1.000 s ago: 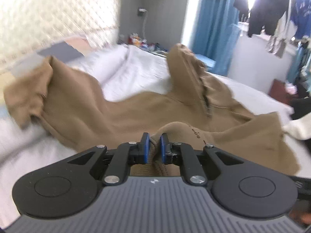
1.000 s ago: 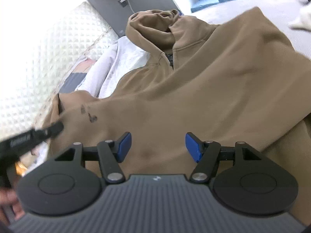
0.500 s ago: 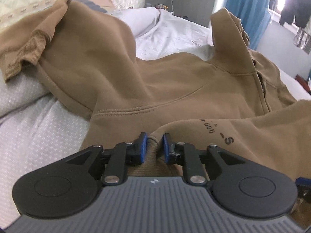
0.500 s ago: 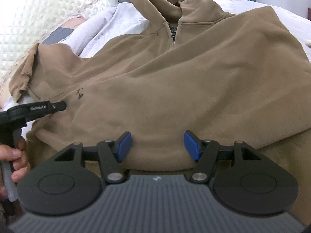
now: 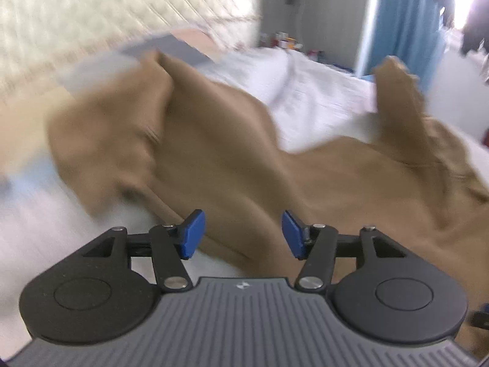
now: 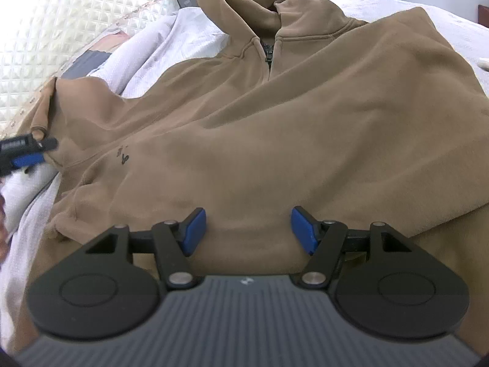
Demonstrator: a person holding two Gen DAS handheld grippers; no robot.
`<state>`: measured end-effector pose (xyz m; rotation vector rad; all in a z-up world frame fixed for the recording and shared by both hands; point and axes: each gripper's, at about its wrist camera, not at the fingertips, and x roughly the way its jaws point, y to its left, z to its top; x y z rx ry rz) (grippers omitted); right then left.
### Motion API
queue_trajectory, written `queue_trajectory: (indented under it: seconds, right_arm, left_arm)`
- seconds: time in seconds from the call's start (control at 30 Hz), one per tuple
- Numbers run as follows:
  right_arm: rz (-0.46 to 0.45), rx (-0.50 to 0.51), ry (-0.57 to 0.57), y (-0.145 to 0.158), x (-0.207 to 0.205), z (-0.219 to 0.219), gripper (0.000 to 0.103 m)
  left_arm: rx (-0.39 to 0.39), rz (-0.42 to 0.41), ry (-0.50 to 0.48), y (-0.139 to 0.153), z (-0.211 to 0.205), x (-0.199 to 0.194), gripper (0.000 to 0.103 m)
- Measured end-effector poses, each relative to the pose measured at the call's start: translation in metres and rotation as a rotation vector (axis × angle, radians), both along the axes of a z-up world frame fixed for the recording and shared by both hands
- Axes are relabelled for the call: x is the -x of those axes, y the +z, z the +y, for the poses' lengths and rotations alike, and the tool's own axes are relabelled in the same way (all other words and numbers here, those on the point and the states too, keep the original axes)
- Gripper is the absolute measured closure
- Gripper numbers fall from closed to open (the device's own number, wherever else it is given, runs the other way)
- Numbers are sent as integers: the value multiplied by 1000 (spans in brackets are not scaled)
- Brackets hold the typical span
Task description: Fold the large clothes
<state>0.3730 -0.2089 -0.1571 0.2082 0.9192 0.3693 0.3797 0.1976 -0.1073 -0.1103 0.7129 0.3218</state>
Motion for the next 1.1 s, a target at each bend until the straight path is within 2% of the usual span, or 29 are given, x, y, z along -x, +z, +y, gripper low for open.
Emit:
queue_trajectory:
  seconds: [0.07,0.23,0.37,0.47,0.53,0.57,0.6,0.67,0.7,0.83,1.0,1.1]
  right_arm:
    - [0,1,1,0,-1,0,37]
    - [-8,12,1,1,-3,2,37]
    - [-19,23,0,0,-9,6,37]
    - [-31,28,-4,-2,-16,9,37]
    - [-37,31,-8,-4,-21,12,36]
    - [-39,31,-11,-4,-23,12,35]
    - [-41,28,-12,-4,-24,13,33]
    - [-39,19,-20,-4,-28,14,33]
    - [-36,12,-26,-4,-30,14,33]
    - [-19,-31,-47,-2,-34,8,33]
    - [7,-98,-86,4,-30,-6,34]
    - [-1,-128,-101,12,-22,-18,34]
  left_arm:
    - [-51,29,21,8,18,-17,41]
    - [-181,39,74,22,45,-53,41]
    - [-298,121,141,14,55,-85,41]
    - [-435,163,182,1,59,-103,41]
    - [-489,188,185,-9,62,-112,41]
    - [-502,198,183,-12,64,-115,48]
    - [-509,204,180,-13,65,-115,66]
    - [-501,225,153,-10,65,-118,88]
    - [-507,239,144,-6,64,-121,93]
    - [-502,237,113,32,50,-112,95]
    - [-440,188,106,112,36,-86,95]
    - [-373,142,104,162,12,-63,95]
